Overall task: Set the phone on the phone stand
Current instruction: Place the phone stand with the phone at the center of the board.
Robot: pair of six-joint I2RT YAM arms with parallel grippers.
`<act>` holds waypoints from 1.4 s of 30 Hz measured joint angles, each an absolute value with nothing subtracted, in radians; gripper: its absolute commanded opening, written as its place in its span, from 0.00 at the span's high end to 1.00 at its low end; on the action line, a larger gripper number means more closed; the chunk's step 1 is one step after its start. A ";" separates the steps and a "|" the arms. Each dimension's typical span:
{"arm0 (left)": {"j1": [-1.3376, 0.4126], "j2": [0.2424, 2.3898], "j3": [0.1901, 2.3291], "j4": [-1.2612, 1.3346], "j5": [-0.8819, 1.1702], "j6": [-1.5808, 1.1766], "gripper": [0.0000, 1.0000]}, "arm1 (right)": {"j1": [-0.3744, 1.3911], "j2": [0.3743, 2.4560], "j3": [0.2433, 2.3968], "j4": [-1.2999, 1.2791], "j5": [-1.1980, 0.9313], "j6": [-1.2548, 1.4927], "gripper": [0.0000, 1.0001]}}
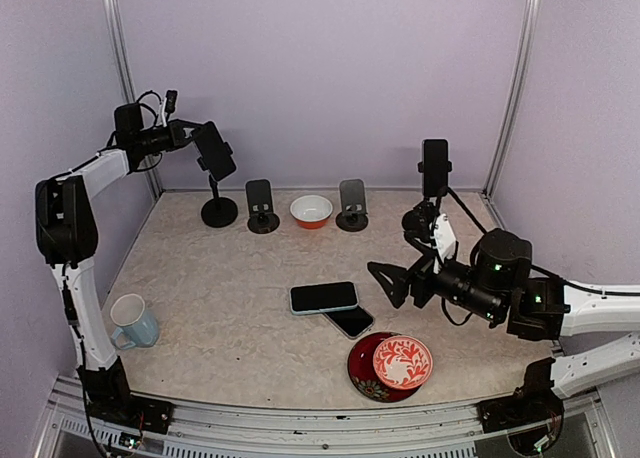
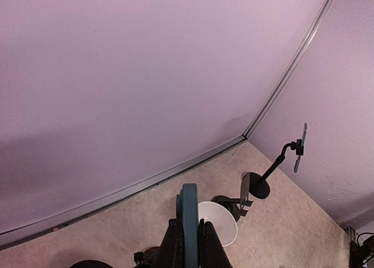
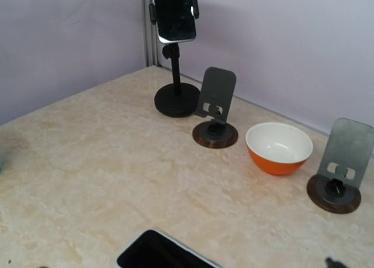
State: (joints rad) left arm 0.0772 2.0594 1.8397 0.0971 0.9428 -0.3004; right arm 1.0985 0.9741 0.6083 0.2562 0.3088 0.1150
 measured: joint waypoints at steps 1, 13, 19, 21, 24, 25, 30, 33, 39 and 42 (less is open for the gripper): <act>0.080 2.074 1.849 0.094 0.943 -0.301 1.00 | 1.098 0.974 0.608 0.252 0.310 0.117 0.00; 0.102 2.098 1.858 0.131 0.941 -0.312 0.48 | 1.098 1.036 0.611 0.227 0.339 0.091 0.00; 0.107 2.088 1.819 0.215 0.926 -0.324 0.01 | 1.098 1.077 0.631 0.213 0.339 0.087 0.00; 0.110 2.070 1.769 0.262 0.916 -0.352 0.01 | 1.098 1.092 0.645 0.208 0.344 0.089 0.00; 0.113 2.016 1.663 0.341 0.879 -0.424 0.01 | 1.096 1.121 0.667 0.192 0.359 0.101 0.00; 0.113 1.987 1.625 0.368 0.865 -0.448 0.01 | 1.095 1.134 0.676 0.183 0.364 0.109 0.00; 0.092 1.734 1.371 0.427 0.728 -0.488 0.01 | 1.089 1.209 0.698 0.153 0.377 0.154 0.00; 0.035 1.534 1.244 0.420 0.636 -0.442 0.01 | 1.082 1.257 0.707 0.125 0.378 0.184 0.00; -0.186 1.311 1.107 0.377 0.485 -0.303 0.01 | 1.076 1.279 0.708 0.105 0.379 0.237 0.00; -0.306 1.334 1.135 0.289 0.405 -0.239 0.01 | 1.076 1.279 0.708 0.104 0.379 0.265 0.00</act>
State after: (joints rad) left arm -0.3058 1.3342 1.1351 0.2890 0.4046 -0.2390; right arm 1.0760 1.2793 0.7078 0.1043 0.3790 0.2653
